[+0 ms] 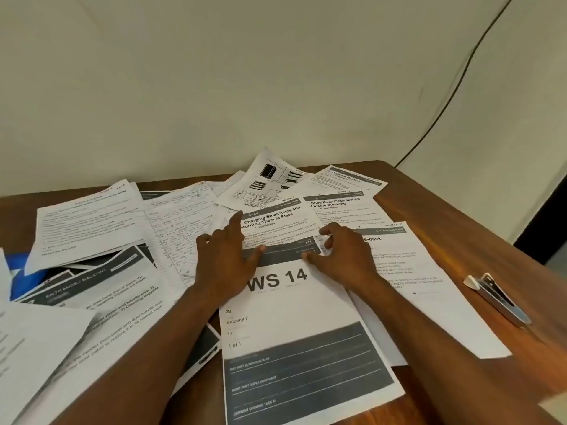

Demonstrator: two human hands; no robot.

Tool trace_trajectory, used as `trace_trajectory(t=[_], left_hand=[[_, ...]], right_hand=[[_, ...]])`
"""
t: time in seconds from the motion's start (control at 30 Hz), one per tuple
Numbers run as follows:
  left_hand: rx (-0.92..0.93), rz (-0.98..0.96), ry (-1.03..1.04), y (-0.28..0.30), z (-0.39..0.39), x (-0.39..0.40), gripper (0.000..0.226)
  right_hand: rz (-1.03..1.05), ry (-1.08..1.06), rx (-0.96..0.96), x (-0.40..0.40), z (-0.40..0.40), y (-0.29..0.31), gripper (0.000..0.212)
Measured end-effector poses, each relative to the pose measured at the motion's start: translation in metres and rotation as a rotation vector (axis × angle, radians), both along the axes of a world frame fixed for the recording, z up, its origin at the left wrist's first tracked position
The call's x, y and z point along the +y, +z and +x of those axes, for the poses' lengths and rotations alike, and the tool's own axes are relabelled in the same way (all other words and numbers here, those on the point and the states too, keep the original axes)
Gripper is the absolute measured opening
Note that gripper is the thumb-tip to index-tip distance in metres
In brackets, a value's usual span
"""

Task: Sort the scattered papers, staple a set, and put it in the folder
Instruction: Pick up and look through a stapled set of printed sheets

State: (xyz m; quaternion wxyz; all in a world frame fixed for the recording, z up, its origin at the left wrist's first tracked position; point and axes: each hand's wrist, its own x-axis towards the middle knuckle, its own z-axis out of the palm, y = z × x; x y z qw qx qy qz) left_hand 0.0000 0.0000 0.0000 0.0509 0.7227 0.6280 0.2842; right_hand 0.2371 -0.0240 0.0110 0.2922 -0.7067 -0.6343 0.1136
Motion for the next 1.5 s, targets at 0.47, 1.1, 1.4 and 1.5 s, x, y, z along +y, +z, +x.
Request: trace_trajectory(t=[0.47, 1.1, 1.4, 1.5], left_hand=[[0.005, 0.15, -0.069, -0.012, 0.012, 0.017, 0.053], [-0.624, 0.183, -0.114, -0.005, 0.017, 0.054, 0.023], [-0.66, 0.117, -0.029, -0.005, 0.009, 0.061, 0.027], [-0.658, 0.113, -0.042, -0.005, 0.01, 0.058, 0.028]], right_hand=[[-0.027, -0.01, 0.085, 0.004, -0.001, -0.006, 0.055], [0.01, 0.007, 0.612, 0.049, 0.009, 0.003, 0.016], [0.06, -0.026, 0.718, 0.068, 0.004, -0.015, 0.015], [0.087, -0.024, 0.711, 0.067, 0.003, -0.02, 0.017]])
